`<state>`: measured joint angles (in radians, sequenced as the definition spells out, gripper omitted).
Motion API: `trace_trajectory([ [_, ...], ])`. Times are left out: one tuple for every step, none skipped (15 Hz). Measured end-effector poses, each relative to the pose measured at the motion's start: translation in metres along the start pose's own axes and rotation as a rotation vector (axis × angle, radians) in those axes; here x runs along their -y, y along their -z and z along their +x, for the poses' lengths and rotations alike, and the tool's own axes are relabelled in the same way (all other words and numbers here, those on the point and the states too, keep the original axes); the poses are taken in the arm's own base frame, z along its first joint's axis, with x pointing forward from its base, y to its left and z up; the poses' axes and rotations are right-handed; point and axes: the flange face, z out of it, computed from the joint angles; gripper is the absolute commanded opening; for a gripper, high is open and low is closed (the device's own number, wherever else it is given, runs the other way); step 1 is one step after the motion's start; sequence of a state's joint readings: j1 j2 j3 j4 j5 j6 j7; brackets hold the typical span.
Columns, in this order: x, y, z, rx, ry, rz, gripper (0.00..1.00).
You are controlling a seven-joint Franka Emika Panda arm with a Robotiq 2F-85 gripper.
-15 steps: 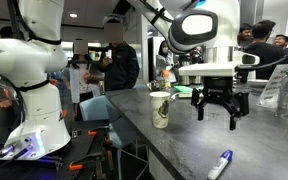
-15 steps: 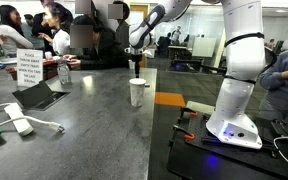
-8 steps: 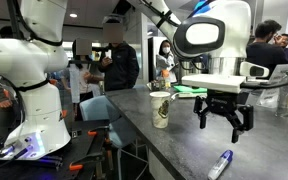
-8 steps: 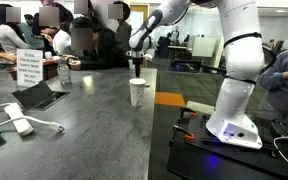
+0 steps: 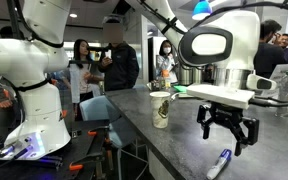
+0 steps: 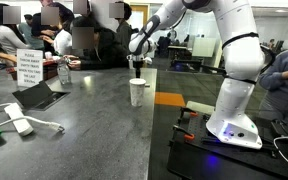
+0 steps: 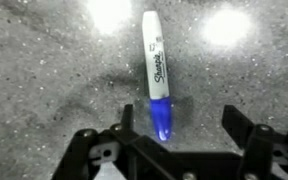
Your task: Place the marker inside the coffee cup
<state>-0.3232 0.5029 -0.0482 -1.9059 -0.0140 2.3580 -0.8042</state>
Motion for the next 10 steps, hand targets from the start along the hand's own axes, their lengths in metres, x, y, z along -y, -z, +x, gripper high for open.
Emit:
trace_trajectory([
  [-0.002, -0.002, 0.002, 0.001, 0.0, 0.001, 0.86],
  [-0.003, -0.005, 0.004, 0.001, 0.001, 0.001, 0.81],
  [-0.005, -0.007, 0.006, 0.0, 0.002, 0.002, 0.78],
  [-0.006, -0.009, 0.008, 0.0, 0.002, 0.003, 0.77],
  [-0.008, -0.01, 0.01, 0.0, 0.003, 0.005, 0.71],
  [-0.009, -0.013, 0.012, 0.002, 0.003, 0.007, 0.73],
  [-0.01, -0.015, 0.012, 0.004, 0.002, 0.008, 0.71],
  [-0.012, -0.018, 0.013, 0.006, 0.002, 0.011, 0.67],
  [-0.013, -0.021, 0.013, 0.009, 0.001, 0.013, 0.46],
  [-0.014, -0.024, 0.013, 0.012, 0.0, 0.016, 0.42],
])
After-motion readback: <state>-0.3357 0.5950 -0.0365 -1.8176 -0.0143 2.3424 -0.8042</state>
